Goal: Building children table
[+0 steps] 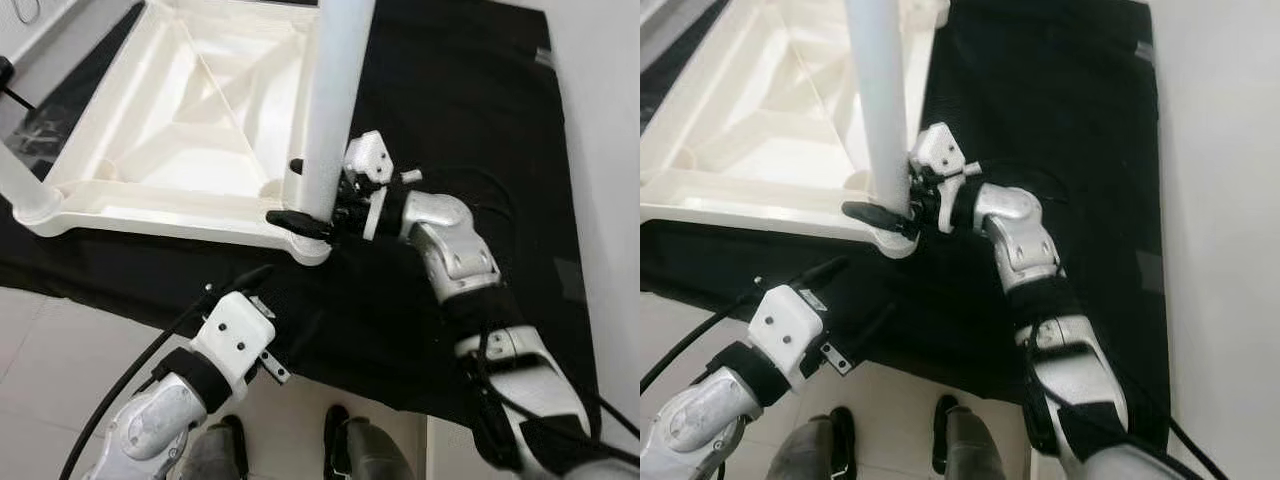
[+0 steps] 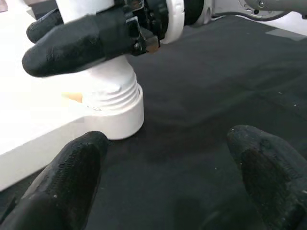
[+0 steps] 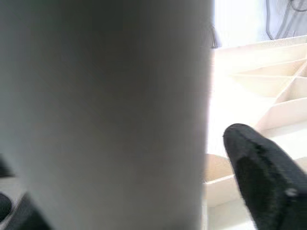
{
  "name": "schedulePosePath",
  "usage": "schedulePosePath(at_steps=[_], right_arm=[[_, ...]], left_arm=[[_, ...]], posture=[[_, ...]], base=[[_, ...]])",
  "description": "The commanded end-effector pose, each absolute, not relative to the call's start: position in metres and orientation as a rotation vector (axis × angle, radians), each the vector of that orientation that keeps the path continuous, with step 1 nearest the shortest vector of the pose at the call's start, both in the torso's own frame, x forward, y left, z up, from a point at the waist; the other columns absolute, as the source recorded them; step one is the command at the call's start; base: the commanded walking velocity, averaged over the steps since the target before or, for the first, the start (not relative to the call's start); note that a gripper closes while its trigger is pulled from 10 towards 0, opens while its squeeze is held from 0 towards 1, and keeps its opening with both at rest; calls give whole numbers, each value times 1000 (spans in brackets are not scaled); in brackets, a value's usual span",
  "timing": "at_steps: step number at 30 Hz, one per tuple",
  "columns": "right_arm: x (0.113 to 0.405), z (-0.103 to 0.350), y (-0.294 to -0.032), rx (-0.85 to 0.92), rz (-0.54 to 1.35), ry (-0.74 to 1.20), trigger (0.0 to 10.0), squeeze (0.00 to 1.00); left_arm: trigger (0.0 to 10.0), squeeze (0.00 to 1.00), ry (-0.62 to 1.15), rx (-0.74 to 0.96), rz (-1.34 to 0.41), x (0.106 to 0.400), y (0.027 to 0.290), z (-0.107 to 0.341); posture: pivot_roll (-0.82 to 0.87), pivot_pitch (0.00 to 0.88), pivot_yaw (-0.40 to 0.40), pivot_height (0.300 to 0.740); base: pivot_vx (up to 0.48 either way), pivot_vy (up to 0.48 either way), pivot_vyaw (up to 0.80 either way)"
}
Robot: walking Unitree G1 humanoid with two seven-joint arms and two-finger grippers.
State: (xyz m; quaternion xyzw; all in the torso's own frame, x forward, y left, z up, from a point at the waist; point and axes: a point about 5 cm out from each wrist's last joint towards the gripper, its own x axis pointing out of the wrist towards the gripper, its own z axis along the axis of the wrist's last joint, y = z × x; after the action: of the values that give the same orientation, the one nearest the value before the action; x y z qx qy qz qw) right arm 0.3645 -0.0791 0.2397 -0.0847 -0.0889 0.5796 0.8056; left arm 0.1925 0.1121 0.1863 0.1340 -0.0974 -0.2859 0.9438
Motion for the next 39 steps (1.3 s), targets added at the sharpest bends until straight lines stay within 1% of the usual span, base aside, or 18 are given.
schedulePosePath(at_steps=[1, 3, 8, 10, 15, 19, 20, 21, 22, 23, 24, 25, 27, 31, 37, 38, 39], right_arm=[[365, 241, -80, -147, 1282, -212, 0, 0], [365, 240, -81, -141, 1334, -207, 0, 0], [366, 236, -91, -138, 1374, -187, 0, 0], [366, 234, -99, -140, 1365, -180, 0, 0], [367, 229, -106, -154, 1324, -177, 0, 0], [363, 208, -113, -176, 1174, -159, 0, 0], [361, 198, -113, -195, 1070, -146, 0, 0], [364, 180, -114, -169, 743, -82, 0, 0], [364, 180, -114, -169, 743, -82, 0, 0], [355, 159, -119, -178, 515, -5, 0, 0], [340, 142, -117, -198, 441, 59, 0, 0], [328, 137, -111, -226, 422, 69, 0, 0], [318, 136, -103, -253, 465, 51, 0, 0], [327, 133, -97, -249, 456, 68, 0, 0], [327, 134, -93, -256, 478, 48, 0, 0], [327, 139, -92, -223, 495, 35, 10000, 0], [327, 142, -91, -198, 506, 25, 10000, 0]], left_arm=[[10000, 0, -186, 281, -590, 187, 111, 186], [10000, 0, -184, 281, -588, 187, 112, 186], [10000, 0, -179, 277, -595, 186, 110, 185], [10000, 0, -179, 273, -601, 187, 109, 184], [10000, 0, -179, 271, -606, 187, 108, 184], [10000, 0, -178, 267, -611, 188, 107, 182], [10000, 0, -177, 264, -611, 188, 107, 182], [10000, 0, -175, 258, -613, 188, 107, 182], [10000, 0, -175, 258, -613, 188, 107, 182], [10000, 0, -173, 254, -617, 188, 107, 181], [10000, 0, -172, 252, -625, 188, 106, 181], [10000, 0, -173, 252, -633, 189, 105, 180], [10000, 0, -174, 252, -639, 189, 104, 180], [10000, 0, -176, 245, -645, 191, 103, 180], [10000, 0, -183, 246, -643, 192, 102, 181], [10000, 0, -183, 248, -640, 192, 103, 181], [10000, 0, -183, 250, -639, 192, 103, 181]], posture=[[185, 302, -106, 740], [182, 306, -105, 740], [175, 308, -103, 740], [161, 307, -100, 740], [148, 307, -104, 740], [125, 308, -113, 740], [111, 311, -119, 740], [92, 314, -115, 740], [92, 314, -115, 740], [85, 315, -115, 740], [94, 321, -114, 740], [88, 320, -107, 740], [81, 316, -104, 740], [74, 305, -100, 740], [78, 301, -102, 740], [82, 301, -103, 740], [82, 301, -103, 740]], base=[[0, 0, 0], [0, 0, 0], [0, 0, 0], [0, 0, 0], [0, 0, 0], [0, 0, 0], [0, 0, 0], [0, 0, 0], [0, 0, 0], [0, 0, 0], [0, 0, 0], [0, 0, 0], [0, 0, 0], [0, 0, 0], [0, 0, 0], [0, 0, 0], [0, 0, 0]])
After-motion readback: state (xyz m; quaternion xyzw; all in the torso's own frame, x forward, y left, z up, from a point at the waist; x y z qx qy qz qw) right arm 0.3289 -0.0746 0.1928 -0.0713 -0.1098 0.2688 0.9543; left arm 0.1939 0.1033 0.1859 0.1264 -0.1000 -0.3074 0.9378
